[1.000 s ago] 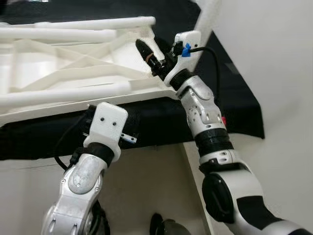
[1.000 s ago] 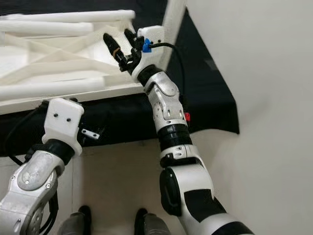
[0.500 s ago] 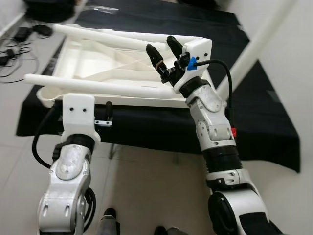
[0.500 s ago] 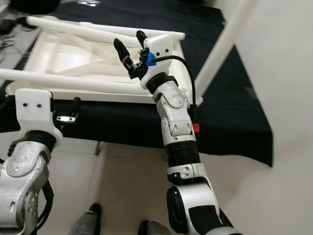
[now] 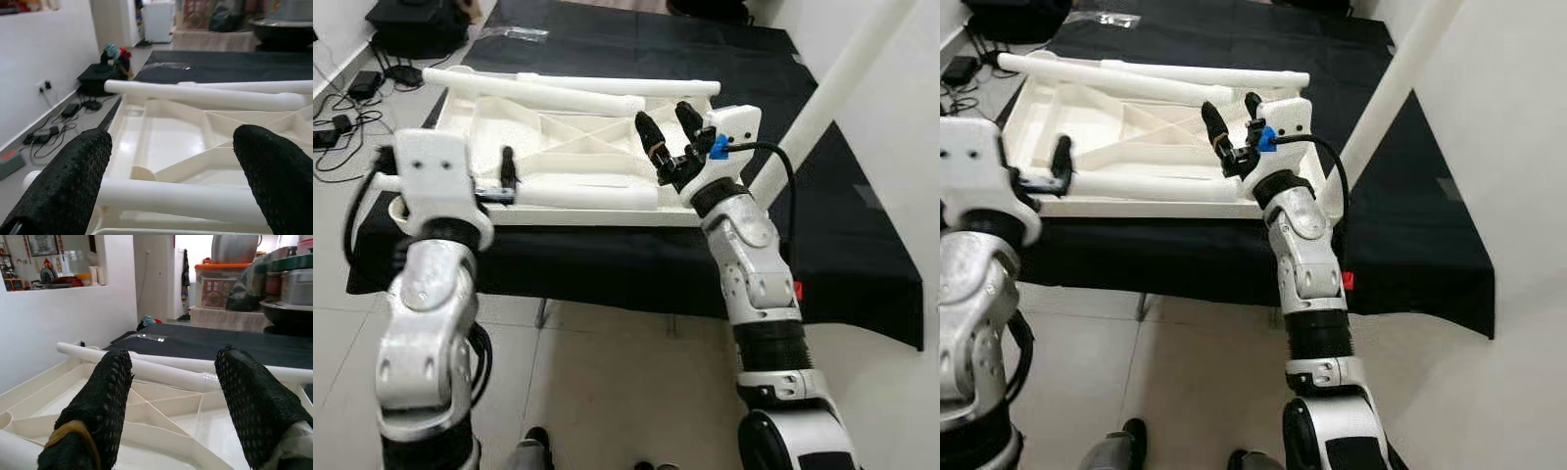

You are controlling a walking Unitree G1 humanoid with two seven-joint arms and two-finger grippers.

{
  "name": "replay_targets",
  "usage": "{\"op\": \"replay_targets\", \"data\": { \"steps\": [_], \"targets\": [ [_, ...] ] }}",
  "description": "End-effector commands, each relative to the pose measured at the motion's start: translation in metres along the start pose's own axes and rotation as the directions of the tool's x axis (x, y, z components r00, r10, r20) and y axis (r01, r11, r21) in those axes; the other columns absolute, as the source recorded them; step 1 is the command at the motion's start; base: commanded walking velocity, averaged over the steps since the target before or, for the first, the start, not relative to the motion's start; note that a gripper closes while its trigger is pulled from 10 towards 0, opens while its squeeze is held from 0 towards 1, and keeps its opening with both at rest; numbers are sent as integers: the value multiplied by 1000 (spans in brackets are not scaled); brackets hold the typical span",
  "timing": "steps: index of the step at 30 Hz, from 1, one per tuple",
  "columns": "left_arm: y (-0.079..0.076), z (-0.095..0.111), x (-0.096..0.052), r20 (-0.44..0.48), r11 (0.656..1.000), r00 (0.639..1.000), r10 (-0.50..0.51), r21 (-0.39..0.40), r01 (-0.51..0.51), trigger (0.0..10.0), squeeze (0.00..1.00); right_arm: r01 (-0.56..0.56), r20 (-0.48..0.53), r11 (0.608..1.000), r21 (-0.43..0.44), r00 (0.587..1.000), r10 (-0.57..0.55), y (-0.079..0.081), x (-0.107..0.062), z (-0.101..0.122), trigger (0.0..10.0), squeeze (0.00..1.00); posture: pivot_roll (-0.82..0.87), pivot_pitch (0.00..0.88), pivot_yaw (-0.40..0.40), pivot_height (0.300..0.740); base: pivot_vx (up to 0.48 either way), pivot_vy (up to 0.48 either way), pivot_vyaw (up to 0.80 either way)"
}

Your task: Building children table

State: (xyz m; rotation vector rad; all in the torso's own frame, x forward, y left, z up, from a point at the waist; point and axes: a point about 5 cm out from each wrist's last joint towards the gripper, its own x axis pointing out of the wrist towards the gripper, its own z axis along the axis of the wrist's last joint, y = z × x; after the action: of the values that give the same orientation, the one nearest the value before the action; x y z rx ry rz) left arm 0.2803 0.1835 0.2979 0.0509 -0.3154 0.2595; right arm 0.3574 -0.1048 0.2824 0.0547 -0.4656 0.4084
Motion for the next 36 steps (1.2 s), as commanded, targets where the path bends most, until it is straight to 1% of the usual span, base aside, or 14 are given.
{"op": "replay_targets", "data": {
  "steps": [1, 5, 9, 10, 15, 16, 18, 19, 22, 24, 25, 27, 31, 36],
  "targets": [
    [6, -4, 3, -32, 999, 999, 30, -12, -30, 10000, 0, 5, -9, 1000, 19, 1000, -4, 0, -4, -2, 10000, 0, 66, 173, -135, 740, 0, 0, 0],
    [13, 10, 17, 7, 985, 992, 125, -117, -124, 10000, 0, 1, -23, 1000, 26, 1000, 0, 0, -5, -6, 10000, 0, 74, 174, -135, 740, 0, 0, 0],
    [19, 22, 34, 7, 911, 963, 268, -327, -251, 10000, 0, 0, -46, 1000, 24, 999, 1, -1, -4, -9, 10000, 0, 74, 173, -139, 740, 0, 0, 0],
    [19, 22, 34, 7, 911, 963, 268, -327, -251, 10000, 0, 0, -46, 1000, 24, 999, 1, -1, -4, -9, 10000, 0, 74, 173, -139, 740, 0, 0, 0],
    [21, 10, 58, -143, 754, 941, 306, -567, -332, 10000, 0, -5, -78, 1000, 25, 997, 7, 2, -5, -12, 10000, 0, 72, 175, -134, 740, 0, 0, 0],
    [21, 10, 58, -143, 754, 941, 306, -567, -332, 10000, 0, -5, -78, 1000, 25, 997, 7, 2, -5, -12, 10000, 0, 72, 175, -134, 740, 0, 0, 0],
    [24, -6, 72, -253, 644, 928, 274, -668, -373, 10000, 0, -5, -90, 1000, 26, 996, 7, 3, -6, -13, 10000, 0, 69, 180, -128, 740, 0, 0, 0],
    [22, -14, 77, -292, 619, 923, 249, -685, -384, 10000, 0, -4, -95, 1000, 25, 995, 7, 3, -7, -13, 10000, 0, 66, 184, -125, 740, 0, 0, 0],
    [21, -18, 80, -312, 610, 921, 235, -690, -389, 10000, 0, -4, -98, 1000, 24, 995, 6, 3, -7, -13, 10000, 0, 65, 186, -124, 740, 0, 0, 0],
    [10, -24, 91, -370, 531, 911, 180, -744, -407, 10000, 0, 5, -112, 999, 32, 994, -2, 3, -9, -15, 10000, 0, 61, 203, -120, 740, 0, 0, 0],
    [10, -24, 91, -370, 531, 911, 180, -744, -407, 10000, 0, 5, -112, 999, 32, 994, -2, 3, -9, -15, 10000, 0, 61, 203, -120, 740, 0, 0, 0],
    [-1, -24, 99, -413, 445, 902, 128, -789, -424, 10000, 0, 10, -124, 999, 43, 992, -5, 3, -11, -17, 10000, 0, 60, 210, -118, 740, 0, 0, 0],
    [-15, -9, 108, -401, 384, 912, 82, -832, -400, 10000, 0, 13, -132, 999, 49, 991, -6, 3, -11, -17, 10000, 0, 58, 219, -113, 740, 0, 0, 0],
    [-25, 3, 113, -400, 333, 915, 57, -857, -395, 10000, 0, 17, -140, 998, 58, 990, -9, 3, -11, -19, 10000, 0, 57, 221, -114, 740, 0, 0, 0]
  ]
}}
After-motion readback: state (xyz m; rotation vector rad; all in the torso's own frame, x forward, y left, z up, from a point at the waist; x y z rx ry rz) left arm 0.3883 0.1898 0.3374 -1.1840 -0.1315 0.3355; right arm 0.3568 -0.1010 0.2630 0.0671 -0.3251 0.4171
